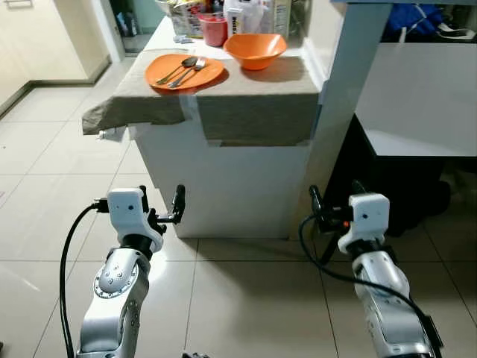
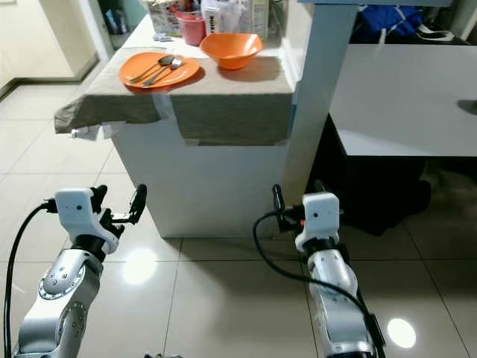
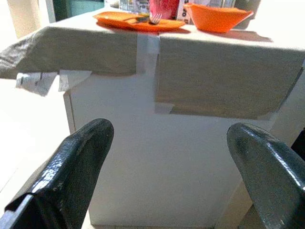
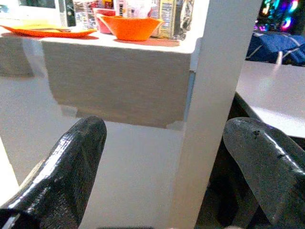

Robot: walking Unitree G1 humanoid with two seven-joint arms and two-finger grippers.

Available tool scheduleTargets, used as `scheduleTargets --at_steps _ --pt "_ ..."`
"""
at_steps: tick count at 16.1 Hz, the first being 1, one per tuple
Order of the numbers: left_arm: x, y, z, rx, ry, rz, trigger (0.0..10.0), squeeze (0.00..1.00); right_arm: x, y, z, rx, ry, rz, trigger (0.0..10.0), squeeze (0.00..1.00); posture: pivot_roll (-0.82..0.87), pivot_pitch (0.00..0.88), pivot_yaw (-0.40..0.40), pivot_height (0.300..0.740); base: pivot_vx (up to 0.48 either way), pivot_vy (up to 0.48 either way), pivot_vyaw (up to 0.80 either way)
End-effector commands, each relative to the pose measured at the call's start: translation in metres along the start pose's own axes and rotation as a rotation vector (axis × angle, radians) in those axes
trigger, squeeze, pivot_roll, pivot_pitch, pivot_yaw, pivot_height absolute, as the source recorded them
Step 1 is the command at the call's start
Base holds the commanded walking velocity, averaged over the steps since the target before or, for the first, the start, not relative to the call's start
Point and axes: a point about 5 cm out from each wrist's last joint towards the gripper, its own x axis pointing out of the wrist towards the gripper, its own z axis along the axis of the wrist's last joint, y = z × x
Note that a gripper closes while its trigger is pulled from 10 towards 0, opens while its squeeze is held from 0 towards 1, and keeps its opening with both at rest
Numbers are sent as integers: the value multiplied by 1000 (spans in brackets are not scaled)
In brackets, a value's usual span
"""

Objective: Setting the table

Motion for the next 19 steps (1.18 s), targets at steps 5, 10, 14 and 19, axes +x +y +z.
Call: scheduleTargets --at_steps 5,10,14,19 --pt "-17 12 -14 -50 44 54 10000 0 5 0 4 -17 8 9 10000 1000 -148 0 74 740 0 0 0" --pt "-9 9 -15 -42 37 67 10000 0 11 -3 8 -36 11 8 10000 0 -162 0 60 740 0 0 0" --pt "2 -2 7 15 -42 11 10000 0 18 -5 15 -30 -38 -26 10000 0 -157 0 65 740 213 0 0" --pt "11 -6 18 28 -75 -10 10000 0 24 -5 23 -45 -76 -45 10000 0 -153 0 74 740 424 0 0"
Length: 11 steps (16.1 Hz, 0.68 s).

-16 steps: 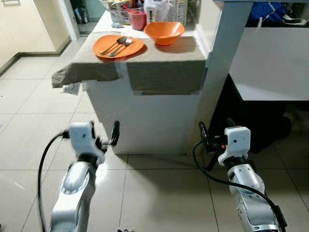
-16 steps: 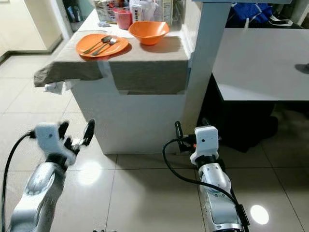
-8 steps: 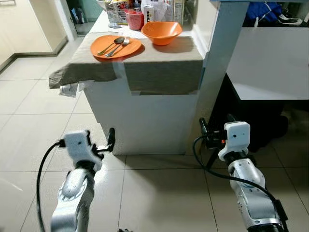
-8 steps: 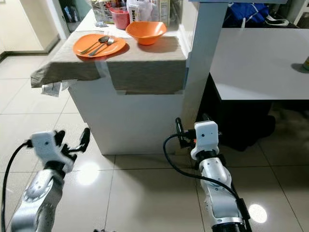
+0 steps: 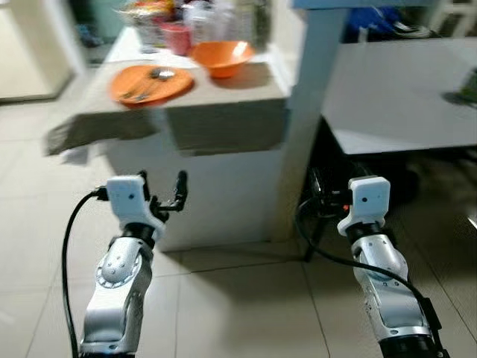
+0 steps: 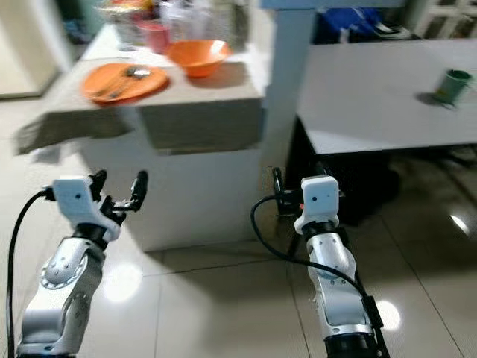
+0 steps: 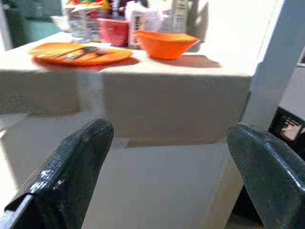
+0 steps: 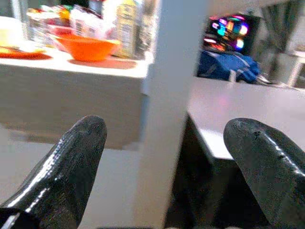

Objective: Setting the table

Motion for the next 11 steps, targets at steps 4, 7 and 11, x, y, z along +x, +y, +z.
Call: scheduleTargets --at_steps 4,7,11 --pt "4 4 2 31 7 14 10000 0 5 6 0 7 -7 4 10000 0 -145 0 80 740 424 0 0" --pt "5 5 4 25 -4 24 10000 0 7 8 -2 8 1 8 10000 0 -139 0 77 740 423 0 0" --pt "6 5 6 26 -12 32 10000 0 8 11 -5 11 8 17 10000 0 -132 0 76 740 422 0 0"
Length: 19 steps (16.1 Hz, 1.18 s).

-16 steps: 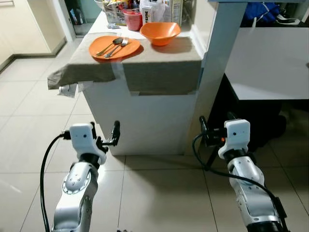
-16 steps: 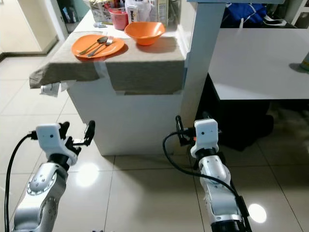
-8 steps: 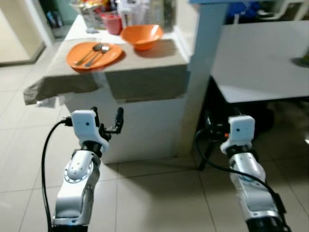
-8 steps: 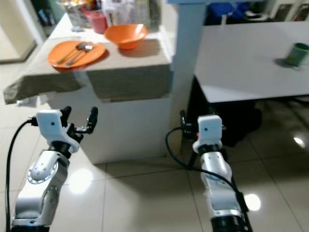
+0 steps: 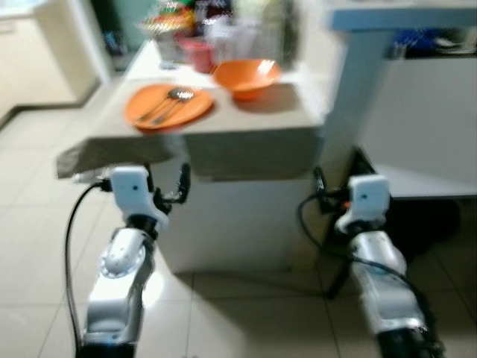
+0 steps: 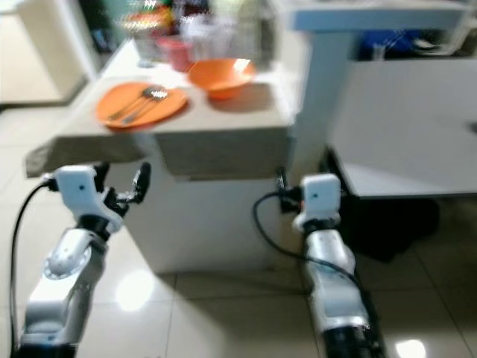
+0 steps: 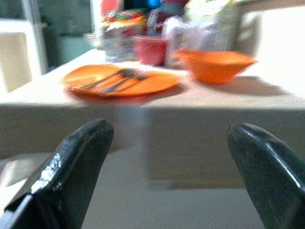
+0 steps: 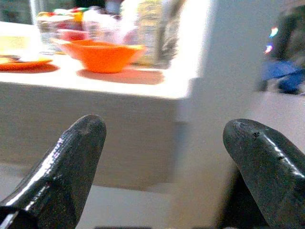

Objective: Setting the table

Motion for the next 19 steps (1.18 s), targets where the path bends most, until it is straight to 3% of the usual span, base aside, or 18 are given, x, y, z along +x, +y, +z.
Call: scheduleTargets --at_steps 1,8,11,13,19 --pt "3 -3 4 4 -13 -5 10000 0 1 -5 1 -19 -3 -7 10000 0 -132 0 76 740 420 0 0" --pt "9 -5 6 -19 -6 -23 10000 0 1 -3 -1 -15 -1 -2 10000 0 -133 0 79 740 423 0 0" --pt "13 -9 10 7 -13 -51 10000 0 -1 -2 -2 -13 3 0 10000 0 -133 0 79 740 403 0 0" --pt "18 -10 11 36 1 -71 10000 0 -1 -2 -3 -10 5 -1 10000 0 -133 0 84 740 0 0 0" --pt "21 -9 13 22 2 -78 10000 0 -4 -1 -2 -8 -4 -11 10000 0 -141 0 99 740 87 0 0"
